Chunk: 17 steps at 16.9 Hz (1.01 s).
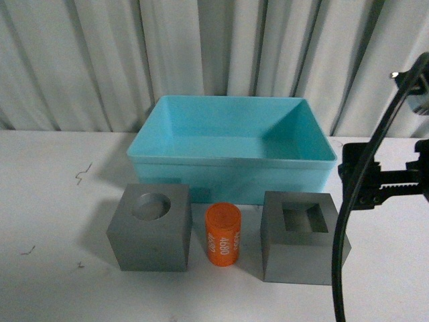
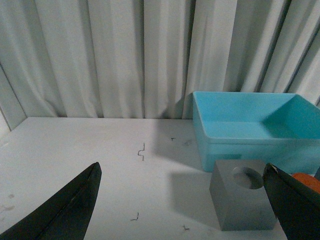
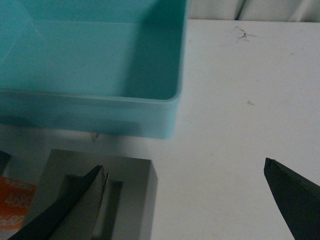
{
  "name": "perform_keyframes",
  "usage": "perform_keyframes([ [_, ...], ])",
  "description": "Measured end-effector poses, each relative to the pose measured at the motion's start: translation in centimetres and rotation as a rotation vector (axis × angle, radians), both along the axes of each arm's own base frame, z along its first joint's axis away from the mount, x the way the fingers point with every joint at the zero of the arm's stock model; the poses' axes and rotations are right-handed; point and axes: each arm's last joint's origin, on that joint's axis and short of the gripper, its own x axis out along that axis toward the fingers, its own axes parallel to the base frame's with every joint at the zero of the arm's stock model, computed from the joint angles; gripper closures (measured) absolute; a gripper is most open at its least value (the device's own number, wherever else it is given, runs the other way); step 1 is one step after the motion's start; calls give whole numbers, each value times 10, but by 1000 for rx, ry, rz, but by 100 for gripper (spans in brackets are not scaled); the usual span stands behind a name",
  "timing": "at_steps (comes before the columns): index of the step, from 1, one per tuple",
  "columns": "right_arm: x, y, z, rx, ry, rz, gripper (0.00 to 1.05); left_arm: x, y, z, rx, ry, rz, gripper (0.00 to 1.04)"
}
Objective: Place gray and orange parts in blue box
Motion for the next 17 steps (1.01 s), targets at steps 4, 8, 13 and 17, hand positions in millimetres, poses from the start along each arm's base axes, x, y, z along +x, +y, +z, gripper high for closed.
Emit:
perform_keyframes([
  [4,-8,36,-2,40,46,33,6,0,0,0,0,0,0,7],
  [8,-15,47,-16,19,123,39,6,0,0,0,0,0,0,7],
  [13,-12,47,-41,3,182,-4,6,0,0,0,0,0,0,7],
  [17,-7,48,-45,13,177,-15,6,0,0,0,0,0,0,7],
])
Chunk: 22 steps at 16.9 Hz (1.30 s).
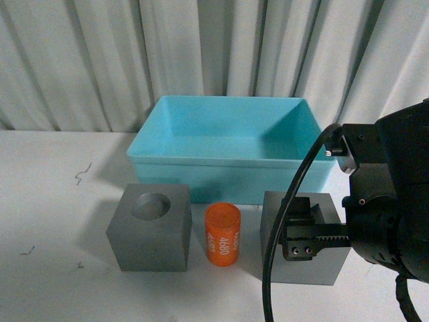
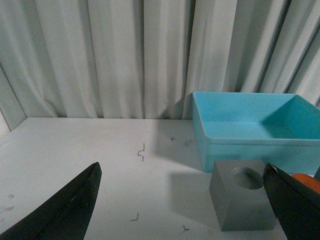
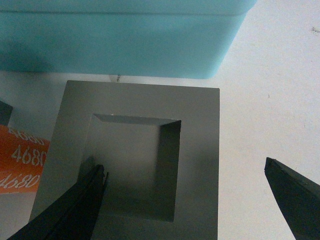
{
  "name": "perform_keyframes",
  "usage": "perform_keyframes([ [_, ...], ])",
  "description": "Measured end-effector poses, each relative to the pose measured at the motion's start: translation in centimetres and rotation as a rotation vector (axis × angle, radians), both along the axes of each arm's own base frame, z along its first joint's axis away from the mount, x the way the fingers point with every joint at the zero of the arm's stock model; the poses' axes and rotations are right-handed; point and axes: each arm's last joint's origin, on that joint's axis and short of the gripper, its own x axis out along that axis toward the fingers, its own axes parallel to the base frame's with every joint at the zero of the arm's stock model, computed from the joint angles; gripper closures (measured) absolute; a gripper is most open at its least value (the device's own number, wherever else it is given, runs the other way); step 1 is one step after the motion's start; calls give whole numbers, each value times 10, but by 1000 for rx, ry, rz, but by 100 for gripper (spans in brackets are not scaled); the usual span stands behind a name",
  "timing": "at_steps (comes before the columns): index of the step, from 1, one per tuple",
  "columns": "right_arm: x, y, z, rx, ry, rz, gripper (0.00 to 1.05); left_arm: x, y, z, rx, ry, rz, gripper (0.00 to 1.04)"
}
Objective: Place gray and orange parts in blue box
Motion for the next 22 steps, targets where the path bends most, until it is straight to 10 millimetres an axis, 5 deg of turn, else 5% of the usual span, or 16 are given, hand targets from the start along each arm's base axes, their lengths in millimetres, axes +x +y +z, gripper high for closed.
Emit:
perform_keyframes([
  [7,1,0,0,1,0,-8,11,0,0,0,0,0,0,7],
  [14,-2,-5,-2,8,5,-46,84,0,0,0,0,0,0,7],
  [17,-14,-15,5,-12,9,-49,86,0,0,0,0,0,0,7],
  [19,-18,-31,34,-16,-31,-50,86,0,0,0,0,0,-1,7],
  [22,4,-54,128,38,-350,-71,86,0,0,0,0,0,0,7],
])
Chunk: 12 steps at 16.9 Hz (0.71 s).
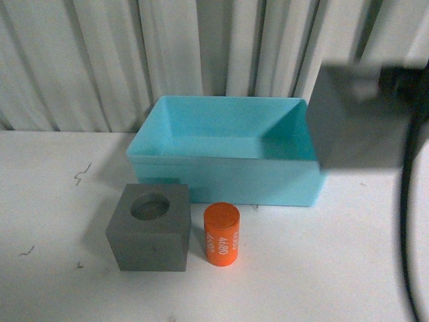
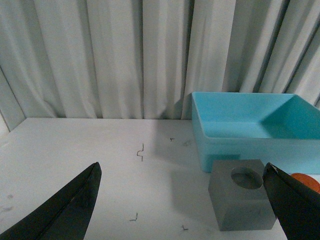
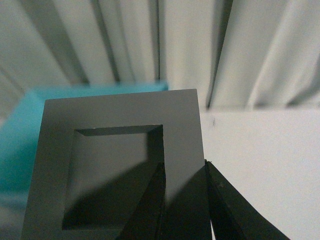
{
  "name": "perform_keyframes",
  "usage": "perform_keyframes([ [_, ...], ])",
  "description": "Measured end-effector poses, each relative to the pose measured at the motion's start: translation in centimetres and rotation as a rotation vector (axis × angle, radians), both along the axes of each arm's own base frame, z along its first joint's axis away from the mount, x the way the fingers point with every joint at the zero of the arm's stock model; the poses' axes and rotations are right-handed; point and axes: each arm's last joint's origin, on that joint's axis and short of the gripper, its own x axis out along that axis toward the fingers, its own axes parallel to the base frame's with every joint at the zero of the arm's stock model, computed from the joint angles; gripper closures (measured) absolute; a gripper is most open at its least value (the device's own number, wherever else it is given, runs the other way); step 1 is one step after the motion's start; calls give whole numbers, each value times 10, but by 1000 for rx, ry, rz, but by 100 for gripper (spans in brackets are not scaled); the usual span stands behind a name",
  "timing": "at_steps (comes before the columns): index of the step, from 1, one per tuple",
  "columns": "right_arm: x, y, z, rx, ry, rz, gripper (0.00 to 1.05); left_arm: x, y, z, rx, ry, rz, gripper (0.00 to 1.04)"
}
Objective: Place gray and orange parts in blue box
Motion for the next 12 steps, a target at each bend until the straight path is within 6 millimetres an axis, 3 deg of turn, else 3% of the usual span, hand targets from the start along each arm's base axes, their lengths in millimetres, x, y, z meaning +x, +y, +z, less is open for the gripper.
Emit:
perform_keyframes([
  [1,20,-8,35,1,-150,-12,86,0,0,0,0,0,0,7],
  [2,39,-11,51,-24,-235,-17,86,0,0,0,0,0,0,7],
  [3,84,-4,43,-65,-270,35,87,0,0,0,0,0,-1,7],
  [4,140,21,-3,-77,-169,96,87,0,0,0,0,0,0,7],
  [7,169,43,-20,-39,-136,98,87,0,0,0,0,0,0,7],
  [9,176,51,-32,-17,-102,91,87,0,0,0,0,0,0,7],
  [12,181,54,-66,0,1,57,87,0,0,0,0,0,0,7],
])
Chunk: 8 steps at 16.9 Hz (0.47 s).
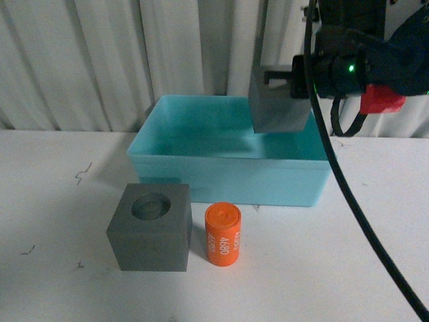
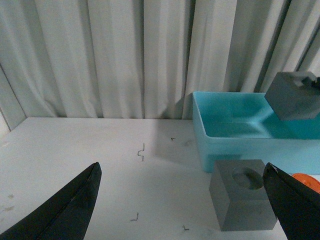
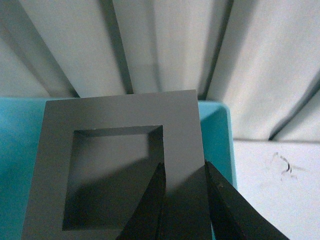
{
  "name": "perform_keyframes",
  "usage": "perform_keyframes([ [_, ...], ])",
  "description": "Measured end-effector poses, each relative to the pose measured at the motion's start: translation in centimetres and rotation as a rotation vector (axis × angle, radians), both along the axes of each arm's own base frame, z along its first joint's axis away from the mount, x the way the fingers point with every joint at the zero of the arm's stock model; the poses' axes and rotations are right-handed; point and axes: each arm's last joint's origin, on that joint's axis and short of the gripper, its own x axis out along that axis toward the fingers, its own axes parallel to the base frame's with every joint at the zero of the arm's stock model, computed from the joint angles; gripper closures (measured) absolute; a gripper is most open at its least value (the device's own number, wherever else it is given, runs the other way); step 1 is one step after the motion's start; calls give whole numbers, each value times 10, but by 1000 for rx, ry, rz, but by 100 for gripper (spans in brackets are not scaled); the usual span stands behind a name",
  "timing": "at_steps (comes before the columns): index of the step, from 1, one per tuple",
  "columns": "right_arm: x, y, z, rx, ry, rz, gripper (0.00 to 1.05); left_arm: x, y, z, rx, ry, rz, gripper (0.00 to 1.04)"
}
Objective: Place gray and orange parts in blue box
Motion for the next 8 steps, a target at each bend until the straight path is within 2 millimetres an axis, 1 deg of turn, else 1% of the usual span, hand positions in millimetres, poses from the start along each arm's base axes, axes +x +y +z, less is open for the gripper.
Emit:
perform_keyframes([
  [2,0,2,-21,2,69,-20,87,0,0,0,0,0,0,7],
  [3,0,3,-24,6,87,-31,87,0,0,0,0,0,0,7],
  [6,0,5,-23,-3,98,-50,87,0,0,0,0,0,0,7],
  [8,1,5,-21,-5,94,-53,64,0,0,0,0,0,0,7],
])
